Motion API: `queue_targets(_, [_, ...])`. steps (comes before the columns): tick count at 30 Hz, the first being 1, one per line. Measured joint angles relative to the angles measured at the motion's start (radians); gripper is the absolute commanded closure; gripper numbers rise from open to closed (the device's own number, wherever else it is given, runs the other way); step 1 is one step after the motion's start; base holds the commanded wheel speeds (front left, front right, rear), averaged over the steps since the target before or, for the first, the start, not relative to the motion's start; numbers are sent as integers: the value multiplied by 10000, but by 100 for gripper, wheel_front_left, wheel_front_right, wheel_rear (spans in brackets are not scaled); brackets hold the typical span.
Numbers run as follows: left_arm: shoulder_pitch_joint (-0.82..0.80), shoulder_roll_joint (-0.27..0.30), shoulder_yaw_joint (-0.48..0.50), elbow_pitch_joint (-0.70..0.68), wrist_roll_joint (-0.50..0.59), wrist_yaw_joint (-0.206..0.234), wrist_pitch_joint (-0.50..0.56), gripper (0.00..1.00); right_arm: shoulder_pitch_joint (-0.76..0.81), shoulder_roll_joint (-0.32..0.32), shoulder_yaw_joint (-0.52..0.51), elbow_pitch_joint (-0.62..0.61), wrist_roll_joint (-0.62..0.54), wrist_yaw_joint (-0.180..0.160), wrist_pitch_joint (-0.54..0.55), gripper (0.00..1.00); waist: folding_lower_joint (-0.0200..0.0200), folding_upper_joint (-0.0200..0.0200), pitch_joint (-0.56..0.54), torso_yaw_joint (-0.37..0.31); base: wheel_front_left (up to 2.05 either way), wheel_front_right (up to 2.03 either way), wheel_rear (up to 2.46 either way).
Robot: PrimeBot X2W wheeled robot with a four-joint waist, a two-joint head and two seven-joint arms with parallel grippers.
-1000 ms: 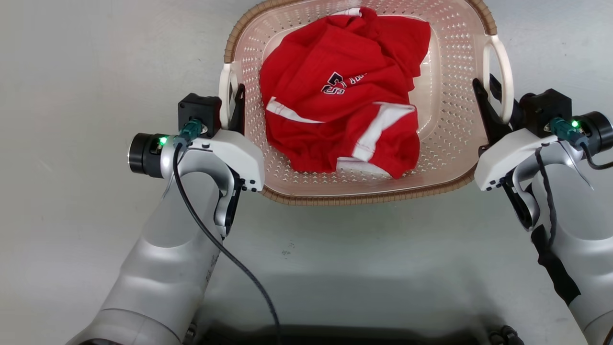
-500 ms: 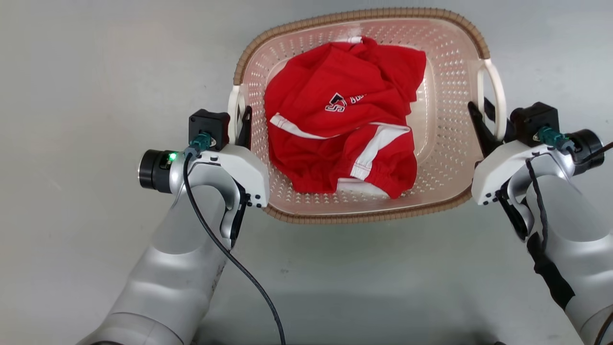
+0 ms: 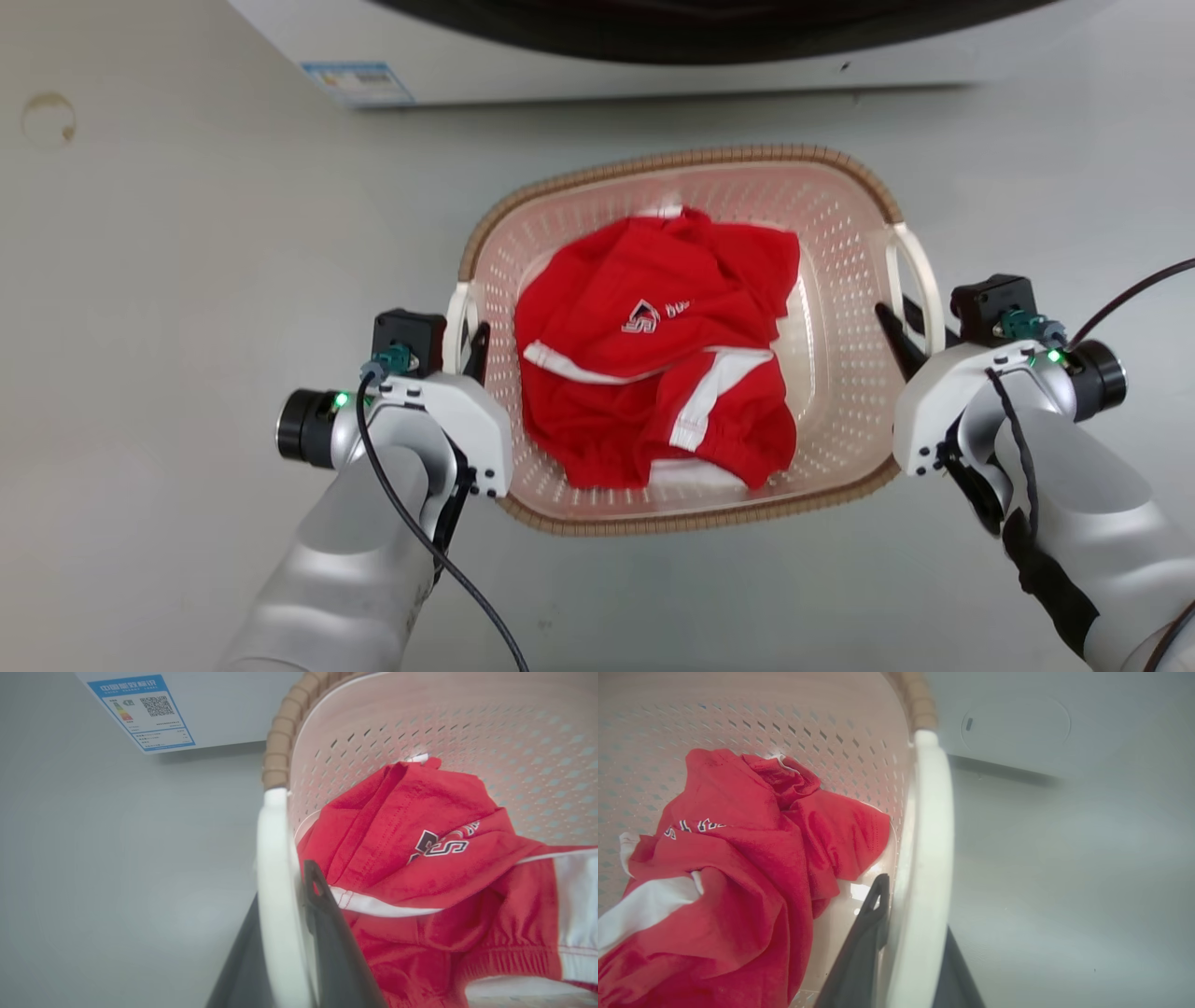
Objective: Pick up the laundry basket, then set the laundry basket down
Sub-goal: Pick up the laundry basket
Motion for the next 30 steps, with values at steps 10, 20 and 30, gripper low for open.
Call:
queue_targets(10, [803,-58,-552,761,-433,-349,552,100,704,113,1273,316,1549,4,913,100,0,0,-2220,-282,0,0,0])
queue_targets(20, [1664,-50,-1126,976,-780,-543,1691,100,1557,140,2395,303,2784,4,1802,100,0,0,-4450,-504,0,0,0])
queue_targets(30, [2323,-17,-1743,857,-1319,-600,3012,100,1941,144,3208,466,3777,6,2585,100,0,0,-6224,-504,0,0,0])
